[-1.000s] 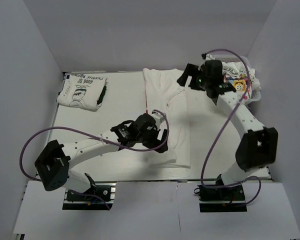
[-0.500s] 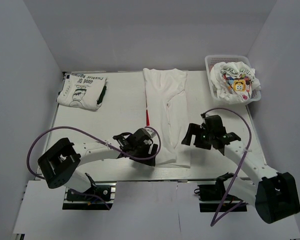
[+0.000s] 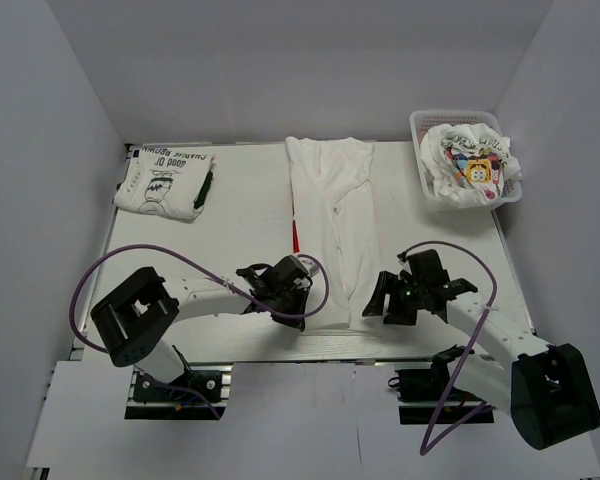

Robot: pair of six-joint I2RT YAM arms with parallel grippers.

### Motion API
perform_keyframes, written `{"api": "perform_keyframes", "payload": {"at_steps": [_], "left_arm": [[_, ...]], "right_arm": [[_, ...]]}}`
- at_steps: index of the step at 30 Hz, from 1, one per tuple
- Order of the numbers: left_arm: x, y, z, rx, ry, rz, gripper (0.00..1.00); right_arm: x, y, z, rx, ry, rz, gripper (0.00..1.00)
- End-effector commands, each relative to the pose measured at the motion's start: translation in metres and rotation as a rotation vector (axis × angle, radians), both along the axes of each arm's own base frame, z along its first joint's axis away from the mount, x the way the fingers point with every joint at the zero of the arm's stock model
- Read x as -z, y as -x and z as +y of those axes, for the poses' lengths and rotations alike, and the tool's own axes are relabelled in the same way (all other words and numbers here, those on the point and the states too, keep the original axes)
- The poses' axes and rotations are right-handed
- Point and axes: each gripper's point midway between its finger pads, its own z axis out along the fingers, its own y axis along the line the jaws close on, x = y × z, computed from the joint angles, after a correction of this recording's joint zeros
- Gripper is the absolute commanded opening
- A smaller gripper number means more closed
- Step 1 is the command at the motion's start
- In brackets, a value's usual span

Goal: Fold and stack the t-shirts

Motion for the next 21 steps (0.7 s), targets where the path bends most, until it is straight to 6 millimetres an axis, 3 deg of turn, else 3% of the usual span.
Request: {"api": "perform_keyframes", "payload": {"at_steps": [1, 2, 5, 7, 11, 13, 14, 19, 21], "left_arm": [[0.006, 0.009, 0.009, 0.037, -0.05, 0.033, 0.02], [0.005, 0.011, 0.008, 0.042, -0.044, 0.042, 0.0], [0.005, 0.014, 0.012, 0.042, -0.065, 0.057, 0.0], [0.006, 0.012, 0.013, 0.038, -0.07, 0.051, 0.0], [-0.011, 0.008, 0.009, 0.015, -0.033, 0.022, 0.0], [-0.016, 0.001, 0.007, 0.001, -0.028, -0.012, 0.0], [-0.022, -0.007, 0.005, -0.014, -0.031, -0.043, 0.0], [-0.036, -0.046, 0.008, -0.148, -0.096, -0.127, 0.0], [-0.051, -0.069, 0.004, -0.208, -0.117, -0.202, 0.0]], "right_arm": [[0.014, 0.025, -0.002, -0.005, -0.002, 0.096, 0.66], [0.016, 0.025, -0.004, 0.0, 0.012, 0.103, 0.6], [0.017, 0.03, -0.004, -0.01, 0.016, 0.126, 0.16], [0.017, 0.031, -0.005, -0.009, 0.022, 0.129, 0.0], [0.004, 0.02, -0.002, -0.033, 0.011, 0.072, 0.0], [-0.011, 0.004, 0.004, -0.039, -0.016, -0.007, 0.0], [-0.013, 0.003, 0.004, -0.037, -0.01, -0.015, 0.0], [-0.051, -0.042, 0.013, 0.004, -0.041, -0.196, 0.0], [-0.057, -0.054, 0.016, 0.015, -0.051, -0.234, 0.0]]}}
